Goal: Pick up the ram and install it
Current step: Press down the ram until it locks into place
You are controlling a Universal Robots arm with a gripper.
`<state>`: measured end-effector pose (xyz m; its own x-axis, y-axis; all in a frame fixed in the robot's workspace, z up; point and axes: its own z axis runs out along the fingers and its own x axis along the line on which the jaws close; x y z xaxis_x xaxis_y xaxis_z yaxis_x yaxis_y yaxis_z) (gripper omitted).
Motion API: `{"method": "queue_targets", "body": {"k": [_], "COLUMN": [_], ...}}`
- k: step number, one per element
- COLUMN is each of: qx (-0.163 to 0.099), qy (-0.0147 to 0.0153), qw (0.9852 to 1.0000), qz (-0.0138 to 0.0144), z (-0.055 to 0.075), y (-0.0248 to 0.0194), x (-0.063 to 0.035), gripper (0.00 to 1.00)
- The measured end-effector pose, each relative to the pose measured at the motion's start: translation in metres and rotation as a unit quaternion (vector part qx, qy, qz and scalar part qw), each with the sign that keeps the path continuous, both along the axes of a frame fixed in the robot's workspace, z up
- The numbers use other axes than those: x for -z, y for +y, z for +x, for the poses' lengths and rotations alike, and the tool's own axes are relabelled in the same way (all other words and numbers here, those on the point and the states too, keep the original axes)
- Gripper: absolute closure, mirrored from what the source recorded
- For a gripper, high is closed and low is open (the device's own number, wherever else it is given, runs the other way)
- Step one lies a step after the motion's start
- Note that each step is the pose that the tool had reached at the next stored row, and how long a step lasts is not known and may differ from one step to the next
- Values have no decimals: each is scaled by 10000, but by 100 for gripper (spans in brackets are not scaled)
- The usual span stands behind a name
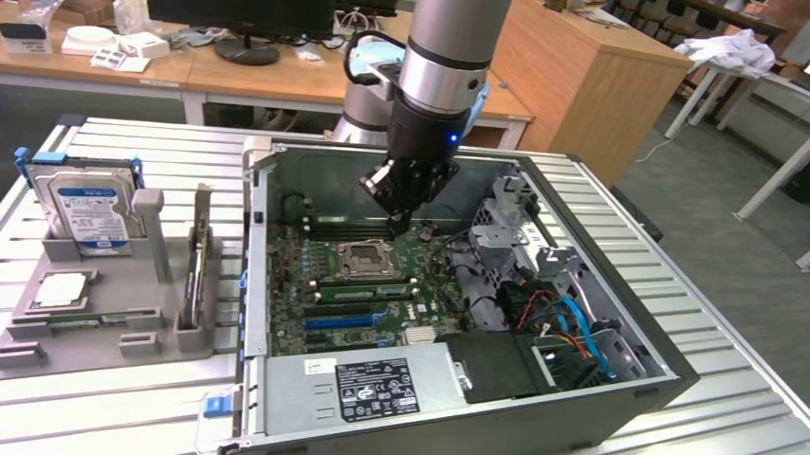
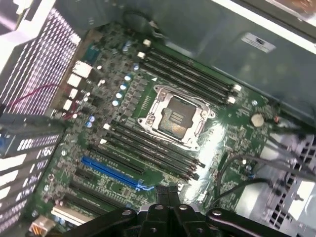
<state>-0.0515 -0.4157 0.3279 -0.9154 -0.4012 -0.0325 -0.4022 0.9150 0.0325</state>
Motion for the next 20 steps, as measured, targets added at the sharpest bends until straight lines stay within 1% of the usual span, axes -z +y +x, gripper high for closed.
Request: {"method": "queue_targets", "body": {"k": [3, 5, 7, 9, 10, 13, 19, 20], "qx": [269, 455, 634, 814, 903, 1180, 1651, 1681], "qy": [0, 0, 0, 0, 0, 0, 0, 0], "qw": [9996, 9990, 9980, 9967, 9959, 9930, 9863, 9858], "qz": [0, 0, 0, 0, 0, 0, 0, 0], "z": [0, 0, 0, 0, 0, 0, 0, 0], "y": [0, 0, 0, 0, 0, 0, 0, 0], "x": [1, 2, 3, 4, 4, 5, 6, 7], "gripper": [89, 89, 89, 89, 89, 89, 89, 89]}}
